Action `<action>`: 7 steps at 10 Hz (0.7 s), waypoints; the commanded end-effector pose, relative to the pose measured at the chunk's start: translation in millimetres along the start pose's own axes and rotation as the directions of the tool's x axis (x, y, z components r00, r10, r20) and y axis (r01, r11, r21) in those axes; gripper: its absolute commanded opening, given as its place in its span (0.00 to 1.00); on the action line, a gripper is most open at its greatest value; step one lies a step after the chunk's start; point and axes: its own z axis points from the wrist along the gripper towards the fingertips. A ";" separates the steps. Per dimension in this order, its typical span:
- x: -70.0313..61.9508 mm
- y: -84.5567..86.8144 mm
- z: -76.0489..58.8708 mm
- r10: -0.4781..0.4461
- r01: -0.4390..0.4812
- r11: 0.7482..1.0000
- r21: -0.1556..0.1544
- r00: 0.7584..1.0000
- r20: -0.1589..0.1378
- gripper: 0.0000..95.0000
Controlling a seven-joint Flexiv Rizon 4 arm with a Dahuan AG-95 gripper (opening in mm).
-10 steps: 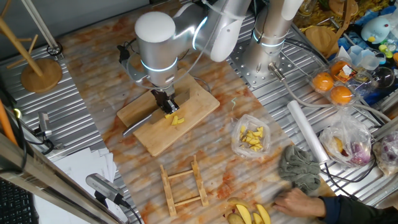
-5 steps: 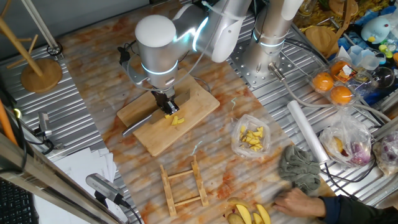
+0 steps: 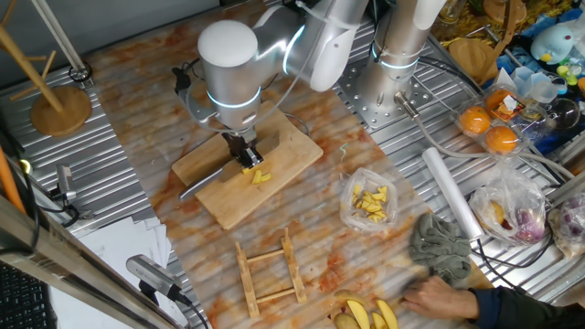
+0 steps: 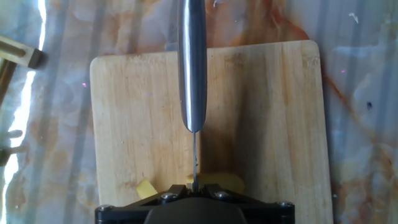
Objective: Chop the potatoes
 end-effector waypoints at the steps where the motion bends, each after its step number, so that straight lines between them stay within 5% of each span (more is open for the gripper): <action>1: -4.5 -6.4 45.3 0.001 -0.002 1.000 0.005 1.000 0.017 0.00; 2: -5.9 -8.2 61.0 -0.005 0.005 1.000 -0.021 0.999 0.041 0.00; 3: -5.7 -8.2 60.4 -0.001 0.002 1.000 -0.030 1.000 0.026 0.00; 5: -3.2 -6.0 41.2 -0.002 0.003 0.999 -0.043 1.000 0.022 0.00; 7: -3.0 -3.4 26.5 -0.016 0.016 1.000 -0.010 1.000 0.023 0.00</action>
